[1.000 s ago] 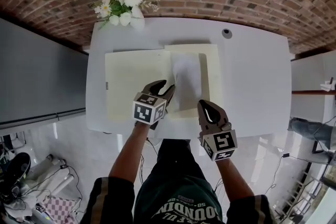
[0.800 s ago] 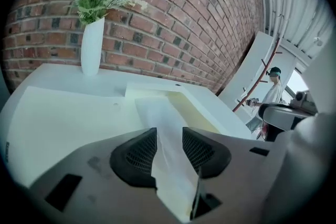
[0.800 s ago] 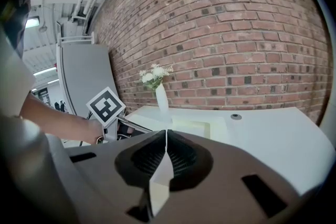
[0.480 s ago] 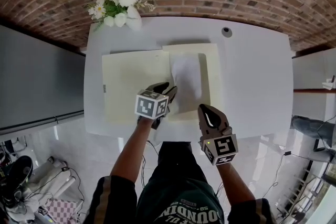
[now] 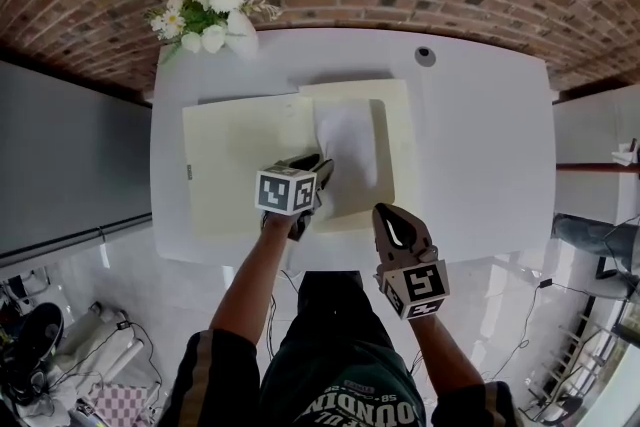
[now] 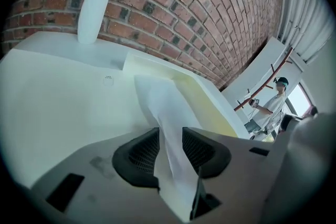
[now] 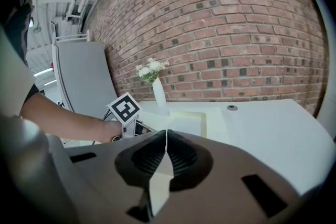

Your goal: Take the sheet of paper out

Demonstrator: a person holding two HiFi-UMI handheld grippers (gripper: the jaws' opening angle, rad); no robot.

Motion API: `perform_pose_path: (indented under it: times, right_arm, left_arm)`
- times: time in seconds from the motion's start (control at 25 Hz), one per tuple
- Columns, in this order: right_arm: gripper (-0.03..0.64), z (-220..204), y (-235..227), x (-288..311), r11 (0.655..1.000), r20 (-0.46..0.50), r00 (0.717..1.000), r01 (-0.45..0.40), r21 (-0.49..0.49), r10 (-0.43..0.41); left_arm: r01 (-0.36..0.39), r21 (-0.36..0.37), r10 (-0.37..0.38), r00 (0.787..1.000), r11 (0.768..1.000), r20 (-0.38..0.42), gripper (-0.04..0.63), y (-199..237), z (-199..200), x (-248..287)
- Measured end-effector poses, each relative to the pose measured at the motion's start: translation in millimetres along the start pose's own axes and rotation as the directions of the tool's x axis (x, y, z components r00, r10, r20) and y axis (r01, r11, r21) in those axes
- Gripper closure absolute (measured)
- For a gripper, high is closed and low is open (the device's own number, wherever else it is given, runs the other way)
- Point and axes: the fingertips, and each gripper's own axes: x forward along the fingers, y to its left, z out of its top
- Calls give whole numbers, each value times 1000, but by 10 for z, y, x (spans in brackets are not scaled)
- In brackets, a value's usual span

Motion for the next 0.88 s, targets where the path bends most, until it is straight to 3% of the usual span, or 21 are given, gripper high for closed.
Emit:
perform_pose_path:
  times: [0.2, 0.48, 0.68, 0.88]
  right_arm:
    - [546, -6, -61, -14, 1000, 6, 1000, 11, -9, -11]
    - [546, -37, -98, -15, 1000, -3, 1000, 12, -9, -12]
    - [546, -41, -110, -13, 1000, -6, 1000, 11, -7, -11]
    - [546, -56, -129, -26, 1000, -10, 1000, 11, -4, -11]
  left_arm:
    - [36, -49, -36, 999, 998, -4, 462, -31, 12, 102]
    - [18, -38, -19, 999, 999, -27, 463, -22, -46, 189]
    - [-8, -63, 5, 999, 998, -45, 527, 52, -40, 197]
    - [-62, -8, 62, 996, 998, -63, 576, 105, -63, 194]
